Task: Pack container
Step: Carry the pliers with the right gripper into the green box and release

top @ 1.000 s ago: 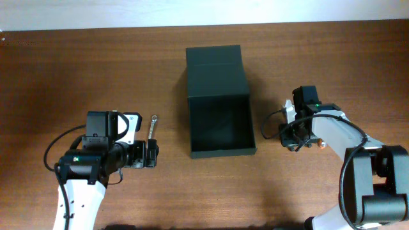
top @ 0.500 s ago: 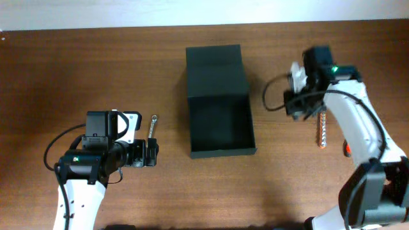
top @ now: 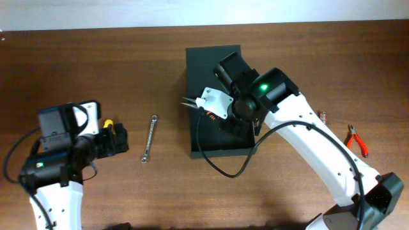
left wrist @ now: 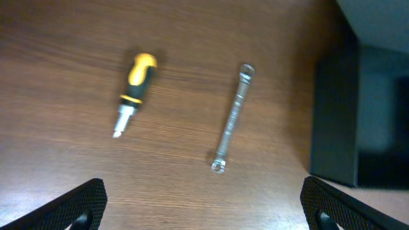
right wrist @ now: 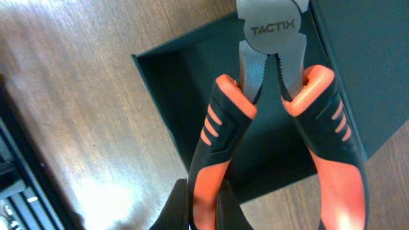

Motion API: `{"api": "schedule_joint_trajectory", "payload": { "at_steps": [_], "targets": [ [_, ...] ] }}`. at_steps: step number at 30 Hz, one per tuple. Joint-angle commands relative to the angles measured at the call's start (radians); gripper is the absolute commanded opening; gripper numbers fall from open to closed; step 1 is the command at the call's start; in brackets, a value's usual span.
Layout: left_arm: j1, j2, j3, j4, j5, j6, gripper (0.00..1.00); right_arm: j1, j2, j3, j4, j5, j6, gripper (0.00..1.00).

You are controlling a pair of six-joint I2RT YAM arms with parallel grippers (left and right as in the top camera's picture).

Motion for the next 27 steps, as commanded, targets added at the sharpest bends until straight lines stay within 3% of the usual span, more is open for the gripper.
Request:
{"api": "schedule_joint_trajectory", "payload": {
  "at_steps": [1, 12, 19, 27],
  "targets": [
    [0.047, -0.003, 0.035, -0.006, 0.023, 0.013, 0.99, -0.007, 0.044, -0.039, 0.026, -0.002, -0.048, 0.04],
    [0.050, -0.002, 0.035, -0.017, 0.023, 0.016, 0.99, -0.010, 0.209, -0.232, 0.204, -0.005, -0.047, 0.04],
    [0.050, -0.002, 0.035, -0.018, 0.023, 0.016, 0.99, -0.031, 0.210, -0.241, 0.241, -0.004, -0.027, 0.04],
    [0.050, -0.002, 0.035, -0.021, 0.023, 0.016, 0.99, -0.158, 0.210, -0.241, 0.244, -0.027, 0.016, 0.04]
  ]
}}
